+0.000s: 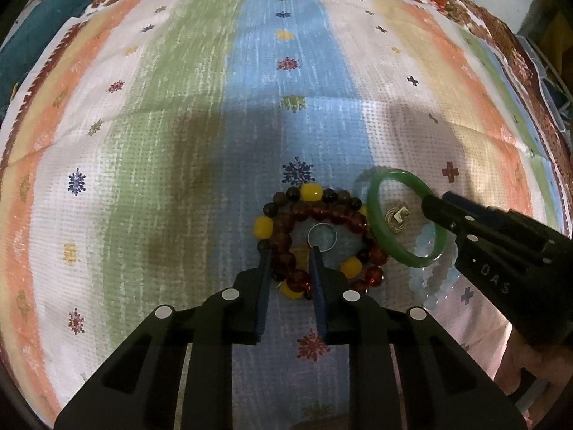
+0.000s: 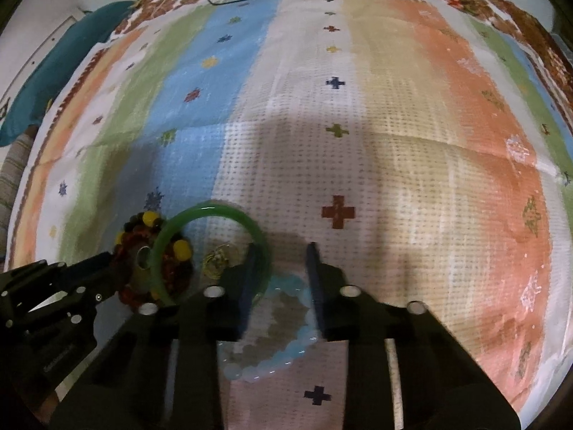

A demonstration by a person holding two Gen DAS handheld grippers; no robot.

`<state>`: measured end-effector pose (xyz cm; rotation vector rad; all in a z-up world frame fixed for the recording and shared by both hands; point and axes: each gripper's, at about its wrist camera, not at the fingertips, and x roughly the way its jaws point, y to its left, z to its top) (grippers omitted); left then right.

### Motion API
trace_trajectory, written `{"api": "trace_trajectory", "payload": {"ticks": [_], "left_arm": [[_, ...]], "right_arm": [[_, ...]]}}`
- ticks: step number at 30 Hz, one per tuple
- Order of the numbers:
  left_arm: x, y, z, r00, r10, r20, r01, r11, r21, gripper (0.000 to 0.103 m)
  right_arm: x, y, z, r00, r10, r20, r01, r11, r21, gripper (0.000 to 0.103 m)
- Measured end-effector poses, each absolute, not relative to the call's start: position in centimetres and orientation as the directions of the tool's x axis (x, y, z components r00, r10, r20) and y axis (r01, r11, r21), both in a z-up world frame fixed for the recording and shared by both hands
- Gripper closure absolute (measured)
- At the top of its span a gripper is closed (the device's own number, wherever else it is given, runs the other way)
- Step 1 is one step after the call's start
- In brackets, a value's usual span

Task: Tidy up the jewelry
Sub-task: 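Grasp the red-amber beaded bracelet with the left tool while the right grasps the green jade bangle, then lift and carry both held bracelets over the silver tin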

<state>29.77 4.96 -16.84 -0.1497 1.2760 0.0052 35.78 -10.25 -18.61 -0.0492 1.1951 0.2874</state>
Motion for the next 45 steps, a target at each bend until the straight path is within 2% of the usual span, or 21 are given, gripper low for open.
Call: {"api": "trace_trajectory", "payload": {"ticks": [1, 13, 31, 45], "left_arm": [[29.8, 5.0, -16.7, 0.294, -0.080, -0.952, -0.088, 0.990, -0.110, 0.090], [29.5, 5.5, -15.6, 0.314, -0.087, -0.945, -0.084, 0.989, -0.119, 0.090], [28.1, 3.7, -10.7, 0.415, -0.091, -0.905, -0.010, 0.995, -0.104, 0.090], [25.8, 4.4, -8.1, 0.464, -0.061, -0.884, -0.020, 0.997, -0.080, 0.090]], "right_arm": [[35.7, -10.2, -18.6, 0.338, 0.183, -0.923, -0.249, 0.963, 0.100, 0.094], [35.3, -10.4, -18.1, 0.363, 0.177, -0.915, -0.263, 0.961, 0.081, 0.095], [32.4, -10.2, -15.3, 0.429, 0.165, -0.888, -0.309, 0.951, 0.027, 0.095], [29.1, -10.7, -11.6, 0.491, 0.165, -0.855, -0.316, 0.949, 0.001, 0.094]]}}
